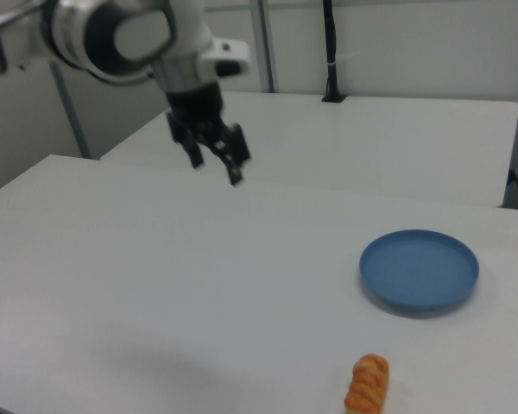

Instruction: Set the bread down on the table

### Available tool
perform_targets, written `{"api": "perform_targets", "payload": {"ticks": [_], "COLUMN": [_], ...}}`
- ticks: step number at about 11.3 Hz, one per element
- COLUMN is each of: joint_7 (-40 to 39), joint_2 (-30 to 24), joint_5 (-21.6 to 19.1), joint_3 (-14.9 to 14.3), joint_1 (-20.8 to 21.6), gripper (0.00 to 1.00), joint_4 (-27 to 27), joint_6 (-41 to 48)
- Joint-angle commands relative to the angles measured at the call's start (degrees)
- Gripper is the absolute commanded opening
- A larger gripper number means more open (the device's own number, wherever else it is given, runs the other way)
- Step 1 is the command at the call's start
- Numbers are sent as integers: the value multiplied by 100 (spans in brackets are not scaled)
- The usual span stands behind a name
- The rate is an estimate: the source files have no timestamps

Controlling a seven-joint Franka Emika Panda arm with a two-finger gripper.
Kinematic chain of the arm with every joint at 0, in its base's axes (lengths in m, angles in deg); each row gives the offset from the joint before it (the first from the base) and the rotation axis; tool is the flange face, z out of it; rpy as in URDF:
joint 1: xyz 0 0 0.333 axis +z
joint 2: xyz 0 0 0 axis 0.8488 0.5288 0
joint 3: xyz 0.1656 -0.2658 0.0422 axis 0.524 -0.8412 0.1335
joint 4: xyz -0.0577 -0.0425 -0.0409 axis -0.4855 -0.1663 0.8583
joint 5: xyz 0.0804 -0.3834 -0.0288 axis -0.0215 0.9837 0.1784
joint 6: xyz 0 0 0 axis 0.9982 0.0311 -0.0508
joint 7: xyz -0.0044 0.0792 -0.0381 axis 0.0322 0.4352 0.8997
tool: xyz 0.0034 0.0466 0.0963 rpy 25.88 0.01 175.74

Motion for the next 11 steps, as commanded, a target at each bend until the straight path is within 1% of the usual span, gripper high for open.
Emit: {"api": "perform_targets", "payload": {"ticks": [1,2,4,5,6,7,8,9,10,11], "joint_7": [992,1179,1190,1146,1103,1085,1085,971,779,725], "joint_2": [-59,-199,-402,-464,-516,-508,-508,-491,-491,-482], "joint_5": [-506,-578,-692,-702,-702,-702,-702,-702,-693,-693], "joint_3": [361,431,414,292,4,-129,-165,-296,-559,-761], "joint_1": [361,554,1037,1396,1739,1899,1953,2197,2513,2690], "gripper": [100,100,100,100,100,100,100,100,100,100], "joint_4": [709,657,517,325,184,156,121,16,-20,-46], "joint_6": [924,969,1188,1198,1172,1171,1119,1093,1110,1075]}}
